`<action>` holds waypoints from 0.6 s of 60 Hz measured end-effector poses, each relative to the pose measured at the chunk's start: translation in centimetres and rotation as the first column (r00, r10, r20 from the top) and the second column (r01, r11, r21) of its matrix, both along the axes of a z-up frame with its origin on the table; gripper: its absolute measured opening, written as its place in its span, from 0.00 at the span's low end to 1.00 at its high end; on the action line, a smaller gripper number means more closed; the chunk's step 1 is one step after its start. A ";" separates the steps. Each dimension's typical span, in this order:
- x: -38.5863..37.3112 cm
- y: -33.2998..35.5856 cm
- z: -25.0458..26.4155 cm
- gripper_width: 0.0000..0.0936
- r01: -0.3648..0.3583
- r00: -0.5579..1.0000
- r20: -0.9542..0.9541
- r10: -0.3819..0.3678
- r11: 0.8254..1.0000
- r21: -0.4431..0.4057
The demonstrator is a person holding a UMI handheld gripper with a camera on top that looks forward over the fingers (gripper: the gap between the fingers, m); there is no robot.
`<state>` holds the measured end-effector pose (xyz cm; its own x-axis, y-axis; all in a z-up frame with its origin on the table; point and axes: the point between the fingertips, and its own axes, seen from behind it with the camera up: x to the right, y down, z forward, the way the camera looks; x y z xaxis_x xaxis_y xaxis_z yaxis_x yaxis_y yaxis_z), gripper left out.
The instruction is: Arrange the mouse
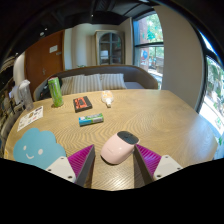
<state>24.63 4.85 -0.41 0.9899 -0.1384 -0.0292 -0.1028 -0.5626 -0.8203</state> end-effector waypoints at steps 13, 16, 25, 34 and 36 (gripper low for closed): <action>0.4 4.1 -1.1 0.88 0.017 1.000 -0.010 -0.018 0.998 -0.052; 0.4 4.8 -1.0 0.87 0.020 1.000 -0.009 -0.021 0.998 -0.055; 1.1 5.9 -1.1 0.67 0.063 0.998 -0.003 -0.064 0.997 -0.049; 1.5 5.6 -1.0 0.52 0.087 0.996 -0.002 -0.087 0.996 -0.029; 1.6 5.2 -0.9 0.48 0.112 0.994 -0.017 -0.112 0.993 -0.035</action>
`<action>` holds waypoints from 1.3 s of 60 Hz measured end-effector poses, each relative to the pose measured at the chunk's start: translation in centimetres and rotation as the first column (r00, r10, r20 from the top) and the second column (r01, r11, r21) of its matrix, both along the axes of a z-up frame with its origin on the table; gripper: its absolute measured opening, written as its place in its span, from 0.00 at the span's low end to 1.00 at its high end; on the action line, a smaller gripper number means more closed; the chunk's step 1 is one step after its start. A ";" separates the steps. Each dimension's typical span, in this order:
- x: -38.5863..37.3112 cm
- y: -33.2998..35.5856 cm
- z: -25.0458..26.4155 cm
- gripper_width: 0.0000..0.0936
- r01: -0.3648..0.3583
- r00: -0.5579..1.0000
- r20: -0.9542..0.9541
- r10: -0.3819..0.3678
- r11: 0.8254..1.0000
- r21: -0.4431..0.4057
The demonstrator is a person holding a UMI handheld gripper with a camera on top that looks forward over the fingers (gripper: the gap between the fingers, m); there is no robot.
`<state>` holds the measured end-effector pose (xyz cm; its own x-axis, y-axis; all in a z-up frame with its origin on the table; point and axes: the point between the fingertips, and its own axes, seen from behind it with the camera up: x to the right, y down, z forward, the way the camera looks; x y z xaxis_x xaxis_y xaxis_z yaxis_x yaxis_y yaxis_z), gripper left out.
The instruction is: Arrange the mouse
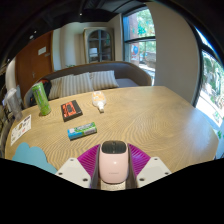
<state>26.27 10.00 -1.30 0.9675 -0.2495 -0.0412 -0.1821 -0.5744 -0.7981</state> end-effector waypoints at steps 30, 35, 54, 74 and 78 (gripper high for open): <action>-26.2 -6.0 14.6 0.40 -0.255 0.966 0.106 0.235 0.934 0.249; -28.8 -5.5 9.8 0.40 -0.287 0.956 0.103 0.273 0.945 0.155; -30.0 -5.0 0.6 0.47 -0.274 0.962 0.020 0.274 0.962 -0.008; -29.7 -9.0 3.6 0.91 -0.373 0.928 0.008 0.373 0.927 0.044; -28.9 -11.1 4.8 0.91 -0.387 0.921 -0.019 0.389 0.919 0.074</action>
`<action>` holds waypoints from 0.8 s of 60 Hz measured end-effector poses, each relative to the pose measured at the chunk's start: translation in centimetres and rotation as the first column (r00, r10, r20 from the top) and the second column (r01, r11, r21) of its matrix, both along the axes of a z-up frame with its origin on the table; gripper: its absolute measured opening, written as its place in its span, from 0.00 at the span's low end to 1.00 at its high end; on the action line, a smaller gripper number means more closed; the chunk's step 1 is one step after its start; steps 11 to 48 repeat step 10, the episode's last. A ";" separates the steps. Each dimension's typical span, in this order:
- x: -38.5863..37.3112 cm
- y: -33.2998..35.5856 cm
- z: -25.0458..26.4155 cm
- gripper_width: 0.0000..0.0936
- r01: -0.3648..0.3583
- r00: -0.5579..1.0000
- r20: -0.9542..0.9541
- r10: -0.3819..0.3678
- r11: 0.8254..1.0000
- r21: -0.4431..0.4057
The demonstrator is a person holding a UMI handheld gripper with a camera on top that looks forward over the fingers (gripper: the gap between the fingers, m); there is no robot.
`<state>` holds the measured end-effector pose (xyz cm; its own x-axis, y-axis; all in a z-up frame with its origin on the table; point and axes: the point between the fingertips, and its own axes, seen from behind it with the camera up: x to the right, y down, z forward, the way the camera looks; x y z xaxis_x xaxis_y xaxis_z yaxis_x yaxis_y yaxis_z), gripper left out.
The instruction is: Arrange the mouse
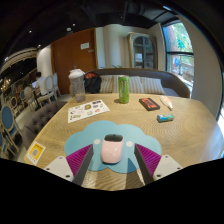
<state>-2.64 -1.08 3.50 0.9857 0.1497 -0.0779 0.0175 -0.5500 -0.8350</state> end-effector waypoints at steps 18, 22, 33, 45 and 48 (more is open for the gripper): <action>4.6 -5.3 1.5 0.91 0.012 0.998 -0.070 -0.009 0.999 0.044; 4.6 -5.3 1.5 0.91 0.012 0.998 -0.070 -0.009 0.999 0.044; 4.6 -5.3 1.5 0.91 0.012 0.998 -0.070 -0.009 0.999 0.044; 4.6 -5.3 1.5 0.91 0.012 0.998 -0.070 -0.009 0.999 0.044; 4.6 -5.3 1.5 0.91 0.012 0.998 -0.070 -0.009 0.999 0.044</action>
